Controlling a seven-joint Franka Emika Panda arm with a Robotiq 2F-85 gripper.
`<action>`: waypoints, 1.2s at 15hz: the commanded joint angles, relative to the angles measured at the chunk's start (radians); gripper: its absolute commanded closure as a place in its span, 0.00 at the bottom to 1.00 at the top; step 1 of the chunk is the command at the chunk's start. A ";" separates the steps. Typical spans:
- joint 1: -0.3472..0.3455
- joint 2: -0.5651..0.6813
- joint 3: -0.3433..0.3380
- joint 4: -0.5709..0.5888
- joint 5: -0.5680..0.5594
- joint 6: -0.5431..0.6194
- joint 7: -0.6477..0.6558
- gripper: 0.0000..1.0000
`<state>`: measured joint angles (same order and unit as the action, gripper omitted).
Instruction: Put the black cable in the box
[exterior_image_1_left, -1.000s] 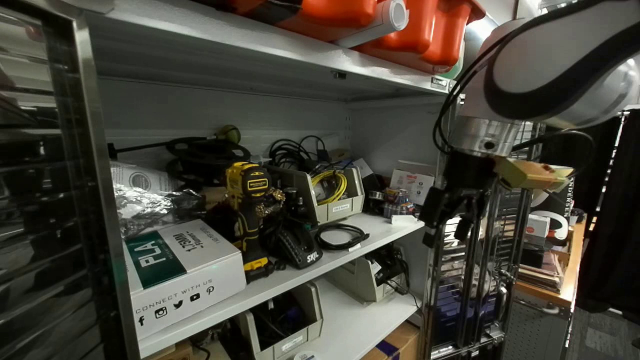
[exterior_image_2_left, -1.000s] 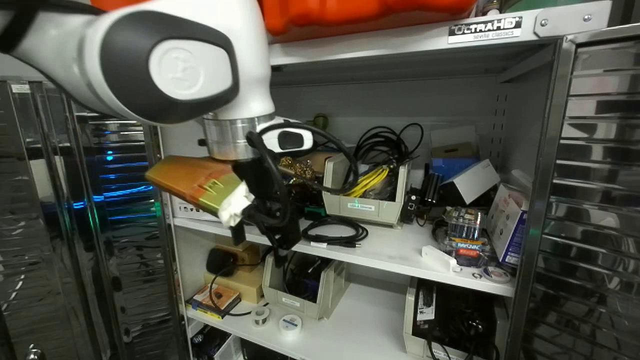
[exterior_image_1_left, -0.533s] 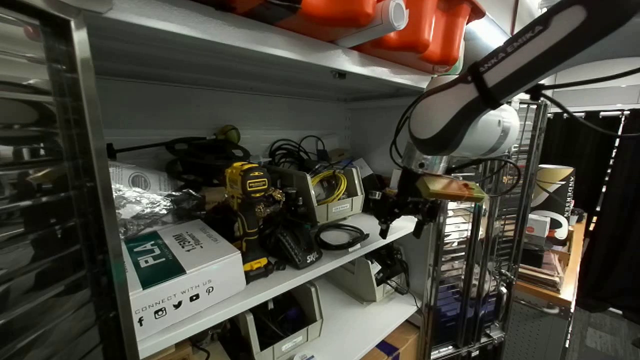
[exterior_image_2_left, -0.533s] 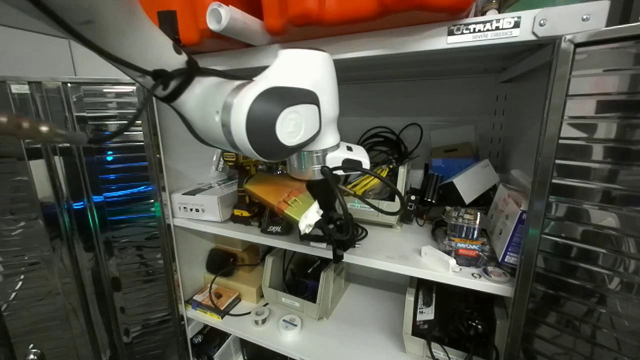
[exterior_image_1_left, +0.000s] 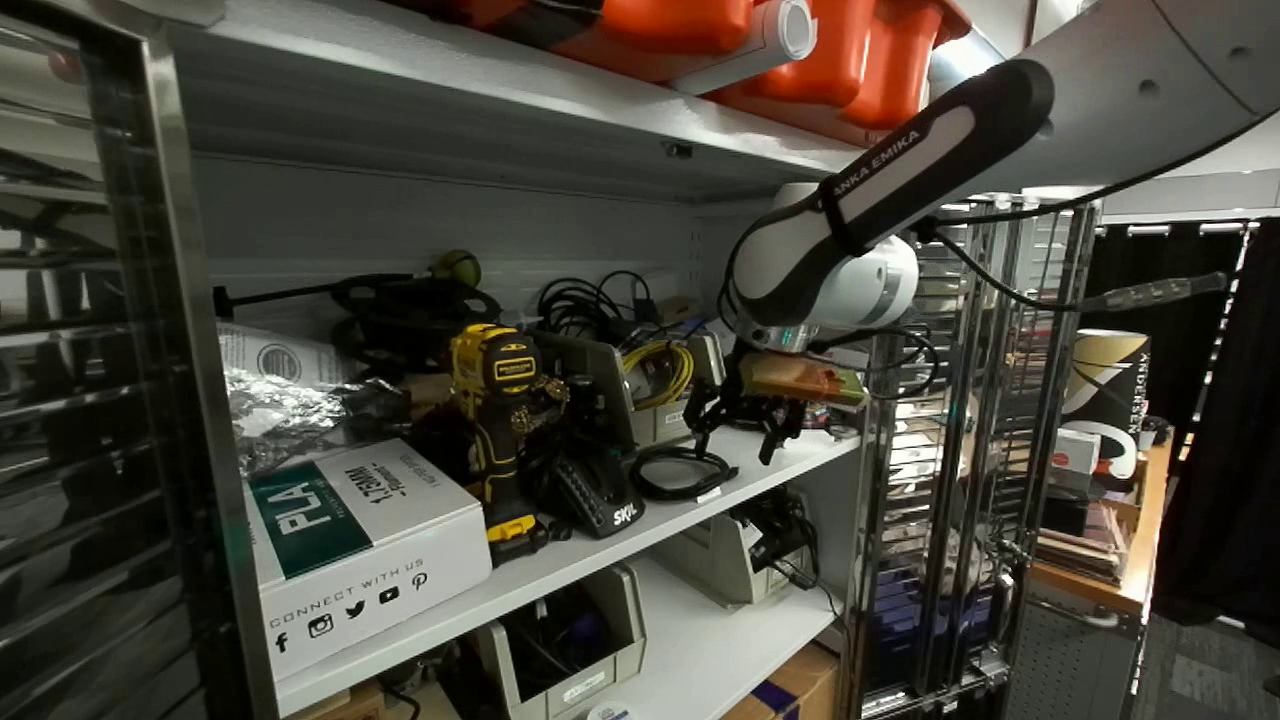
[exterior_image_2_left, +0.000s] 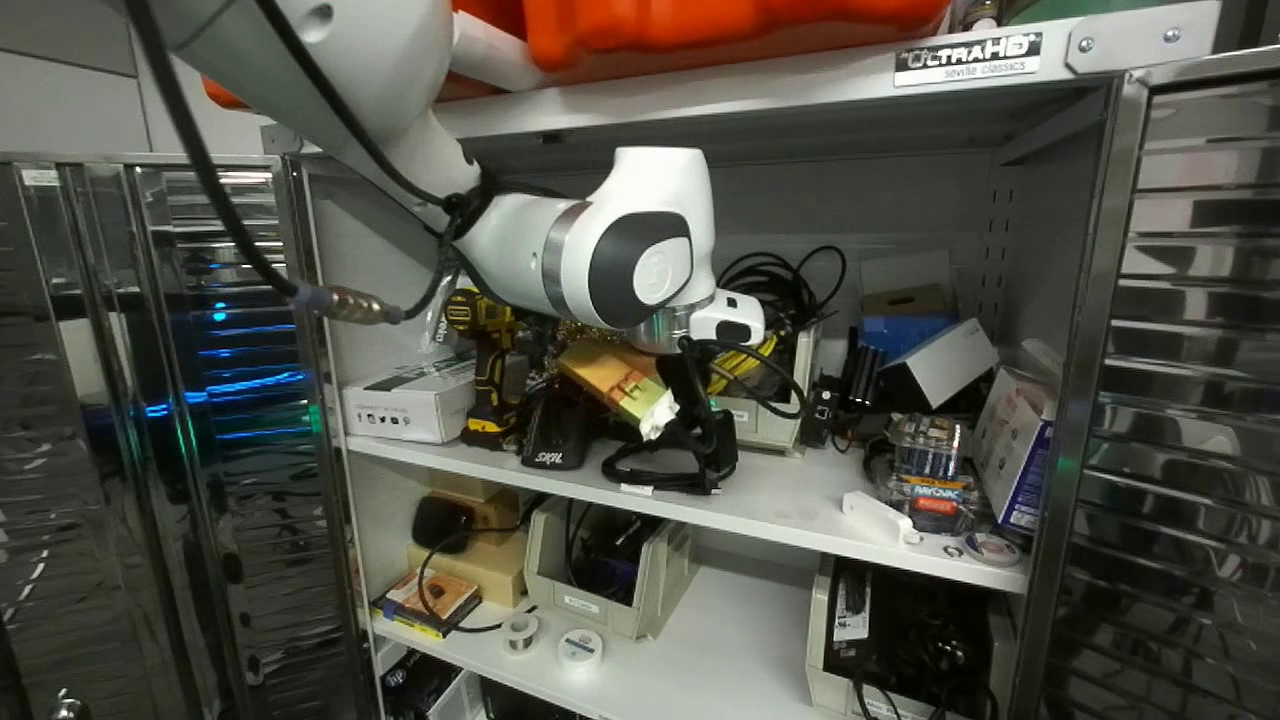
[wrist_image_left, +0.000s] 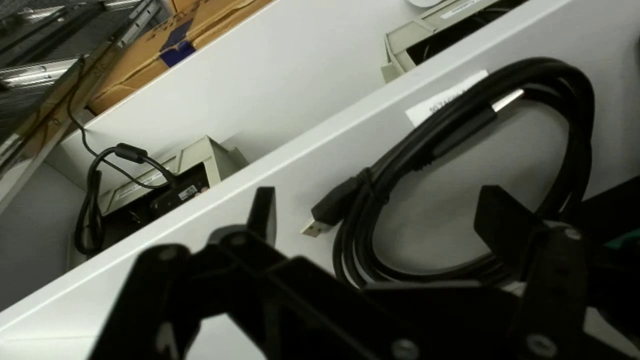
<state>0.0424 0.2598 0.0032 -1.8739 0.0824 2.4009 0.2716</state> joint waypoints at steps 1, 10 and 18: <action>0.028 0.101 -0.009 0.129 -0.030 -0.009 0.068 0.00; 0.068 0.153 -0.030 0.213 -0.096 -0.112 0.137 0.30; 0.100 0.115 -0.055 0.185 -0.249 -0.181 0.170 0.89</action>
<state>0.1141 0.3928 -0.0324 -1.6821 -0.1104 2.2499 0.4160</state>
